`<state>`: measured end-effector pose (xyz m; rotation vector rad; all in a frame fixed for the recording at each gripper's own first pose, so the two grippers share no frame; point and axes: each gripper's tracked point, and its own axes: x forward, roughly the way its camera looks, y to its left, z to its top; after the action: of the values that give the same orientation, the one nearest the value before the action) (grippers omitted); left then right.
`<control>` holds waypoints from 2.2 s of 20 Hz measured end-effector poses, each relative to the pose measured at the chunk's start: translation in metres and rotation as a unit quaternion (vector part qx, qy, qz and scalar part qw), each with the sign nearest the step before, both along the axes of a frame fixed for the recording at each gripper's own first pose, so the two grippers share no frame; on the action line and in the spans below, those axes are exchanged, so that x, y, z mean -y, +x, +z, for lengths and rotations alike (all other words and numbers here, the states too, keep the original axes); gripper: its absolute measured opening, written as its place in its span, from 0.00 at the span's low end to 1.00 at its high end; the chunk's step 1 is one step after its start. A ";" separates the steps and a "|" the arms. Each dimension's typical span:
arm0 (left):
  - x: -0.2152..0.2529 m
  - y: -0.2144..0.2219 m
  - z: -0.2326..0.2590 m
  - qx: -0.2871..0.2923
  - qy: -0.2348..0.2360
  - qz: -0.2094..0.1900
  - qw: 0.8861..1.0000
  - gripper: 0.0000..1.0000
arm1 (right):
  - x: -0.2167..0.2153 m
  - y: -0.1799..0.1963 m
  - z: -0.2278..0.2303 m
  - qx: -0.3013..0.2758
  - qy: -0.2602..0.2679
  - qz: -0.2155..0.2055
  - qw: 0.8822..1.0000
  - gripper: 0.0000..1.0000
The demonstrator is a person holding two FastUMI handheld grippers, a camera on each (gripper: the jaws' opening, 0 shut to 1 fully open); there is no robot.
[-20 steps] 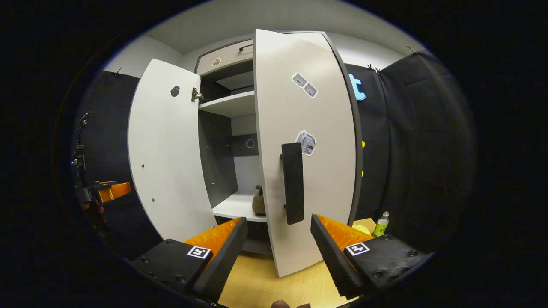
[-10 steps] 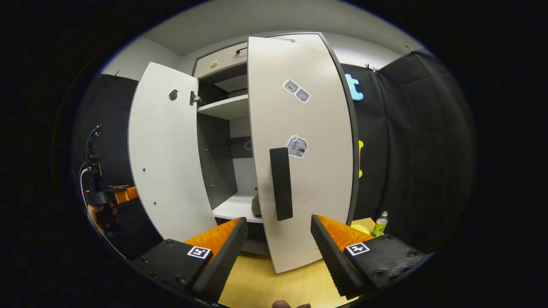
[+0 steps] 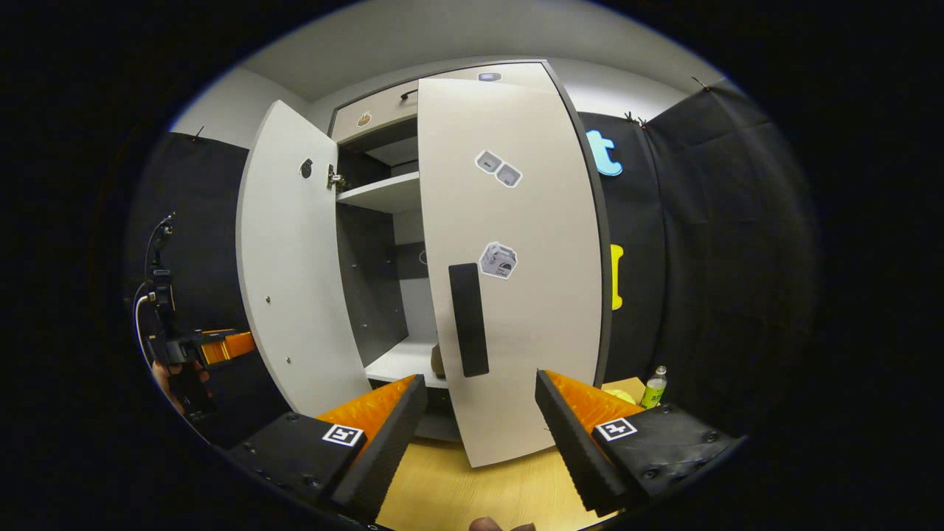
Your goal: Grab one shoe with the right hand and put it into the shoe cabinet, grab the other shoe with the left hand and put it into the shoe cabinet; then close the right door with the right hand and the left door with the left hand.
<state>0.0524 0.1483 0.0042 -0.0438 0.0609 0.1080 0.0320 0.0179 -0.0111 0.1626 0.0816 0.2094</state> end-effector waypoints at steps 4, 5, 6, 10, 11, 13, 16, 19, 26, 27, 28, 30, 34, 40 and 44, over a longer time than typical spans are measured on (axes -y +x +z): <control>0.024 0.005 0.004 0.007 0.025 -0.002 1.000 0.92 | 0.011 -0.003 0.005 0.003 0.008 -0.011 1.000 0.98; 0.031 0.007 0.004 0.007 0.026 -0.005 1.000 0.92 | 0.013 -0.004 0.007 0.004 0.010 -0.012 1.000 0.98; 0.039 0.010 0.004 0.007 0.023 -0.011 1.000 0.92 | 0.014 -0.004 0.008 0.005 0.009 -0.014 1.000 0.98; 0.064 0.024 0.003 0.001 0.017 -0.033 0.999 0.92 | 0.019 -0.007 0.011 0.008 0.011 -0.018 1.000 0.98; 0.073 0.026 0.003 0.001 0.021 -0.038 0.999 0.90 | 0.020 -0.007 0.011 0.008 0.012 -0.018 1.000 0.98; 0.094 0.030 0.000 -0.001 0.028 -0.052 0.998 0.92 | 0.021 -0.007 0.012 0.007 0.012 -0.019 1.000 0.98; 0.134 0.032 -0.008 -0.008 0.022 -0.100 0.995 0.91 | 0.020 -0.009 0.011 0.006 0.011 -0.018 1.000 0.98; 0.164 0.021 -0.006 -0.012 0.019 -0.131 0.991 0.93 | 0.018 -0.010 0.012 0.004 0.009 -0.019 1.000 0.98; 0.181 -0.007 0.002 -0.009 -0.001 -0.138 0.990 0.93 | 0.016 -0.007 0.020 0.011 0.005 -0.023 1.000 0.98; 0.180 -0.011 0.005 -0.007 -0.002 -0.137 0.991 0.91 | 0.015 -0.007 0.021 0.012 0.004 -0.023 1.000 0.98; 0.179 -0.016 0.006 -0.007 -0.004 -0.135 0.991 0.91 | 0.014 -0.007 0.023 0.014 0.005 -0.024 1.000 0.98; 0.174 -0.025 0.011 0.000 -0.008 -0.130 0.991 0.91 | 0.013 -0.008 0.025 0.017 0.002 -0.026 1.000 0.98; 0.161 -0.034 0.020 0.006 -0.004 -0.118 0.993 0.93 | 0.009 -0.012 0.028 0.023 -0.012 -0.029 0.999 0.98; 0.144 -0.045 0.028 0.024 0.004 -0.097 0.995 0.94 | 0.005 -0.016 0.024 0.022 -0.023 -0.036 0.999 0.98; 0.137 -0.051 0.031 0.031 0.011 -0.085 0.996 0.93 | 0.004 -0.018 0.026 0.025 -0.026 -0.039 0.999 0.98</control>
<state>0.0017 0.0110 0.0353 -0.0205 0.0005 -0.0623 0.0143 0.0139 0.0150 0.1085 0.0314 0.1332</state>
